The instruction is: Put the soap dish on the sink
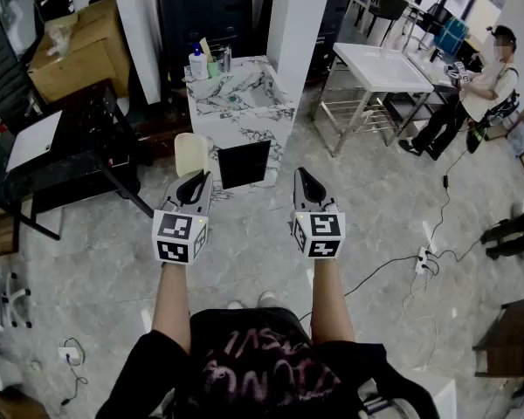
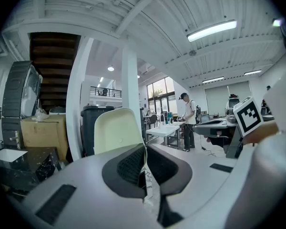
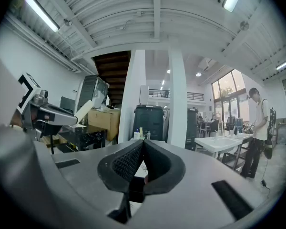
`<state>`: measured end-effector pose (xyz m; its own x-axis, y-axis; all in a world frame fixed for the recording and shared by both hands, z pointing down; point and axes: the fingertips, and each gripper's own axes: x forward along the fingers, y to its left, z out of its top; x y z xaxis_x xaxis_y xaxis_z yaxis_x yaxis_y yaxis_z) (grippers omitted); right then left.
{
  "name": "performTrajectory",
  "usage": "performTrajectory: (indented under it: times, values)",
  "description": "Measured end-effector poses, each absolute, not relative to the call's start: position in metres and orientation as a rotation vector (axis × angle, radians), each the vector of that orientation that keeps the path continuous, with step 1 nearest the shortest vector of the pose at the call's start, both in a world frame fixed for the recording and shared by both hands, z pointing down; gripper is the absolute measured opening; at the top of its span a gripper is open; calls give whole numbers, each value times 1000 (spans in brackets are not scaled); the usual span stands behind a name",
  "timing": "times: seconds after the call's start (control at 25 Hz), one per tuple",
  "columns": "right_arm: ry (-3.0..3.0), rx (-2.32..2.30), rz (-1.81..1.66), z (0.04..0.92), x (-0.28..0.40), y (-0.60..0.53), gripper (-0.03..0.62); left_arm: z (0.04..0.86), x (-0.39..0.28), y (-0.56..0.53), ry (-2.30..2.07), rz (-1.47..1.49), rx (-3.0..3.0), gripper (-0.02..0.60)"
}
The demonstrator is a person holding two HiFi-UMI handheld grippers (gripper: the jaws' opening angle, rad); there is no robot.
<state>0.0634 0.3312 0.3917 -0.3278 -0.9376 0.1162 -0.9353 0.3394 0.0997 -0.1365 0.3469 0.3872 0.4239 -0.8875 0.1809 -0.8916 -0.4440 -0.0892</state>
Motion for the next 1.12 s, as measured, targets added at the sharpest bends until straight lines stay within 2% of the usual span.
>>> performTrajectory:
  times: [1.12]
  values:
    - [-2404,1718,-80,400,49,316,14,408,-144,332,-1564,330,2645,31]
